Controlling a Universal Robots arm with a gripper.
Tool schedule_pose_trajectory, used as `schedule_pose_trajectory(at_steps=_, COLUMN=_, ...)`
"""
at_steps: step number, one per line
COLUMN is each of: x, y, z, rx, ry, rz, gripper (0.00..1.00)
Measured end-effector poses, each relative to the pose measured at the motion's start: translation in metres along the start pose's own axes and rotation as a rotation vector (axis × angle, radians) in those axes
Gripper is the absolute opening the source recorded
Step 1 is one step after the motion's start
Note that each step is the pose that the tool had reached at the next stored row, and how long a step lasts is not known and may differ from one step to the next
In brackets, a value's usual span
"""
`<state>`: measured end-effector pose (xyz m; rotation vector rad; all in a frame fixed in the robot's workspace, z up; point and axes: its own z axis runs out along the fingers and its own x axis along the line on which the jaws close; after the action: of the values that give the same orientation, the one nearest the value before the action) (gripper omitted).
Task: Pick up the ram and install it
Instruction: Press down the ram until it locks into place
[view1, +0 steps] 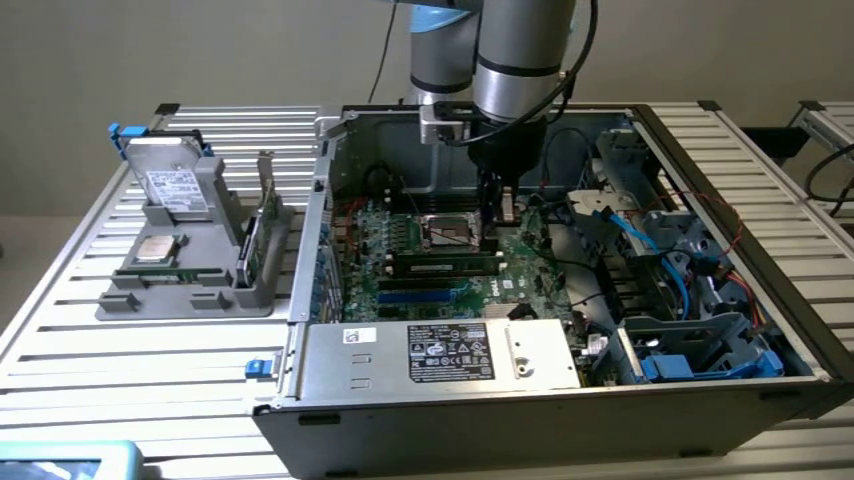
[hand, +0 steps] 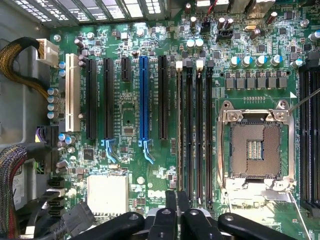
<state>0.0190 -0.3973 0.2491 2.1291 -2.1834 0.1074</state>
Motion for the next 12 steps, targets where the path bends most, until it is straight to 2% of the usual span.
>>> schedule_pose_trajectory(at_steps=1, x=0.0001, y=0.0021, z=0.0002, rx=0.0021, ry=0.0001, rz=0.000, gripper=0.11)
schedule_pose_trajectory(at_steps=2, x=0.0001, y=0.0047, z=0.0005, rx=0.0098, ry=0.0000, rz=0.001, gripper=0.11)
schedule_pose_trajectory(at_steps=3, x=0.0002, y=0.0069, z=0.0007, rx=0.0144, ry=-0.0001, rz=0.001, gripper=0.11)
schedule_pose_trajectory(at_steps=4, x=0.0002, y=0.0088, z=0.0010, rx=0.0162, ry=-0.0002, rz=0.001, gripper=0.11)
schedule_pose_trajectory(at_steps=7, x=-0.0001, y=0.0094, z=0.0027, rx=0.0201, ry=-0.0018, rz=-0.010, gripper=0.11)
schedule_pose_trajectory(at_steps=12, x=-0.0007, y=0.0093, z=0.0082, rx=0.0207, ry=-0.0031, rz=-0.015, gripper=0.11)
